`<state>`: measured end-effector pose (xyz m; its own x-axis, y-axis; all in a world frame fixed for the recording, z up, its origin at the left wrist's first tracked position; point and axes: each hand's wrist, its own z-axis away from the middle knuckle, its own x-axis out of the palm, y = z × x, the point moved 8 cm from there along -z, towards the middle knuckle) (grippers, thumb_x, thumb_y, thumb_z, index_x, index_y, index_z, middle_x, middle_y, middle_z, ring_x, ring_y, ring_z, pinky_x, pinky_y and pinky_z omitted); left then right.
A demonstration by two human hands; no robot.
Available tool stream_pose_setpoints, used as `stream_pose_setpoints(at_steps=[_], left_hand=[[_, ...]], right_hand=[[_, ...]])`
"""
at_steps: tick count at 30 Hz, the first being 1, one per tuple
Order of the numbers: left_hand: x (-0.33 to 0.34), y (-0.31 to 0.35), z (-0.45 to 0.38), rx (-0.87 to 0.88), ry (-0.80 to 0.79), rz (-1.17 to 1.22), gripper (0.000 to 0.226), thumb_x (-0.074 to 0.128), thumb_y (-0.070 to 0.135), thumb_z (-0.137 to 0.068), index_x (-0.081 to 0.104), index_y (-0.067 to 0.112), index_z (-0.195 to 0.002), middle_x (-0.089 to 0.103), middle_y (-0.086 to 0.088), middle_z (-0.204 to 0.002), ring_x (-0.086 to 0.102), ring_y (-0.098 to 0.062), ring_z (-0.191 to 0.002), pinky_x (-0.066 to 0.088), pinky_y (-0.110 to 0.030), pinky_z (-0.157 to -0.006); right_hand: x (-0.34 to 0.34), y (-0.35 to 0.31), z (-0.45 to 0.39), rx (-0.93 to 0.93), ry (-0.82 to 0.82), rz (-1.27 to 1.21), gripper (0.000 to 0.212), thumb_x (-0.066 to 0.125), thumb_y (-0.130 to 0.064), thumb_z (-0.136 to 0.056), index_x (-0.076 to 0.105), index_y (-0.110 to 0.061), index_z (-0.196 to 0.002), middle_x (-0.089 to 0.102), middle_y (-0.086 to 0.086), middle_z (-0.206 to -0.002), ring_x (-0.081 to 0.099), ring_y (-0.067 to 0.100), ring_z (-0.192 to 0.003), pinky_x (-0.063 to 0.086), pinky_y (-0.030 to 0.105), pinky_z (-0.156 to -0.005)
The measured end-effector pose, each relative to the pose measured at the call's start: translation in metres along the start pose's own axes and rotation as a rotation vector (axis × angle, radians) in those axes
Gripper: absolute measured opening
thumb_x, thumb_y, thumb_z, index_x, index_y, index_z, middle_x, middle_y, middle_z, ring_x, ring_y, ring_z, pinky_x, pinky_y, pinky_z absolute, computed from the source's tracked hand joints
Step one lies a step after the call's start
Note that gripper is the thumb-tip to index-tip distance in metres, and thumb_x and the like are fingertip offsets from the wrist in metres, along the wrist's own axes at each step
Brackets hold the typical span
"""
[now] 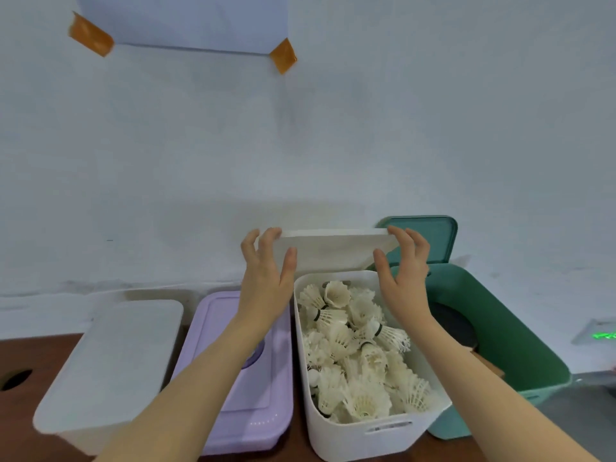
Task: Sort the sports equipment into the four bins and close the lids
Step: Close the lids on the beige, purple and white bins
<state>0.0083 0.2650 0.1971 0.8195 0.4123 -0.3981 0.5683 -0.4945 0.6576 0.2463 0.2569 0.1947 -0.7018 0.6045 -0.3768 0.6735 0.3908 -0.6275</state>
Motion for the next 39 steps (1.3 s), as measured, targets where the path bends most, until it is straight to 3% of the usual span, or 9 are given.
stream_pose_setpoints(at_steps=[3, 8, 12, 15, 19, 27, 30, 33, 39], left_hand=[[-0.002, 0.008, 0.022, 0.044, -0.007, 0.007, 0.051, 0.035, 0.050, -0.090, 0.038, 0.012, -0.124, 0.031, -0.010, -0.130, 0.035, 0.016, -0.098, 0.039, -0.020, -0.079], [0.010, 0.011, 0.060, -0.036, -0.133, -0.045, 0.038, 0.045, 0.040, -0.090, 0.042, 0.011, -0.114, 0.036, 0.001, -0.115, 0.039, -0.009, -0.102, 0.039, -0.021, -0.080], [0.028, 0.007, 0.092, -0.107, -0.274, -0.097, 0.053, 0.052, 0.045, -0.086, 0.044, 0.014, -0.128, 0.036, -0.003, -0.137, 0.037, -0.011, -0.123, 0.033, -0.024, -0.099], [0.037, 0.007, 0.115, -0.123, -0.342, -0.175, 0.063, 0.057, 0.046, -0.084, 0.041, 0.018, -0.139, 0.028, -0.003, -0.150, 0.029, -0.015, -0.136, 0.026, -0.024, -0.106], [0.047, 0.001, 0.151, -0.171, -0.454, -0.166, 0.104, 0.031, 0.090, -0.063, 0.040, 0.020, -0.140, 0.023, -0.001, -0.152, 0.018, -0.004, -0.135, 0.019, -0.023, -0.109], [0.069, -0.019, 0.204, -0.254, -0.624, -0.304, 0.117, 0.016, 0.099, -0.051, 0.029, 0.030, -0.144, 0.002, 0.016, -0.150, -0.001, -0.014, -0.143, 0.011, -0.035, -0.117], [0.076, -0.017, 0.208, -0.266, -0.626, -0.278, 0.106, 0.031, 0.092, -0.060, 0.030, 0.026, -0.144, 0.001, 0.015, -0.148, -0.004, -0.017, -0.143, 0.005, -0.031, -0.115], [0.082, -0.019, 0.208, -0.288, -0.627, -0.279, 0.075, 0.059, 0.054, -0.083, 0.029, 0.025, -0.145, 0.001, 0.014, -0.150, -0.005, -0.019, -0.144, 0.007, -0.034, -0.116], [0.081, -0.017, 0.208, -0.265, -0.569, -0.237, 0.069, 0.064, 0.040, -0.083, 0.033, 0.024, -0.143, 0.006, 0.014, -0.149, -0.002, -0.014, -0.142, 0.010, -0.033, -0.115]], right_hand=[[-0.017, -0.005, 0.016, -0.023, 0.020, 0.035, 0.041, 0.041, -0.047, -0.089, 0.045, -0.025, -0.124, 0.034, 0.006, -0.139, 0.028, 0.000, -0.120, 0.023, 0.041, -0.102], [-0.038, 0.008, 0.047, -0.001, -0.037, 0.079, 0.030, 0.048, -0.043, -0.090, 0.050, -0.022, -0.111, 0.039, 0.005, -0.137, 0.035, 0.005, -0.118, 0.017, 0.035, -0.099], [-0.052, 0.029, 0.077, -0.006, -0.136, 0.102, 0.021, 0.055, -0.034, -0.091, 0.051, -0.018, -0.104, 0.044, 0.007, -0.134, 0.042, 0.019, -0.123, 0.018, 0.034, -0.096], [-0.063, 0.047, 0.098, -0.009, -0.200, 0.105, 0.034, 0.048, -0.049, -0.086, 0.052, -0.019, -0.103, 0.049, 0.005, -0.130, 0.045, 0.020, -0.121, 0.019, 0.034, -0.095], [-0.067, 0.066, 0.127, -0.072, -0.305, 0.171, 0.036, 0.049, -0.048, -0.086, 0.050, -0.026, -0.115, 0.048, 0.010, -0.134, 0.047, 0.026, -0.119, 0.025, 0.039, -0.093], [-0.071, 0.097, 0.177, -0.112, -0.389, 0.245, 0.033, 0.047, -0.045, -0.088, 0.057, -0.029, -0.114, 0.050, 0.012, -0.134, 0.044, 0.034, -0.122, 0.028, 0.040, -0.095], [-0.069, 0.103, 0.182, -0.117, -0.436, 0.299, 0.039, 0.039, -0.049, -0.092, 0.061, -0.024, -0.113, 0.050, 0.014, -0.134, 0.044, 0.037, -0.124, 0.019, 0.036, -0.103], [-0.069, 0.104, 0.181, -0.125, -0.444, 0.344, 0.047, 0.028, -0.052, -0.096, 0.061, -0.022, -0.113, 0.053, 0.013, -0.132, 0.045, 0.035, -0.126, 0.010, 0.032, -0.109], [-0.075, 0.100, 0.178, -0.134, -0.430, 0.388, 0.049, 0.028, -0.051, -0.096, 0.064, -0.021, -0.111, 0.056, 0.012, -0.129, 0.046, 0.033, -0.125, 0.005, 0.031, -0.111]])
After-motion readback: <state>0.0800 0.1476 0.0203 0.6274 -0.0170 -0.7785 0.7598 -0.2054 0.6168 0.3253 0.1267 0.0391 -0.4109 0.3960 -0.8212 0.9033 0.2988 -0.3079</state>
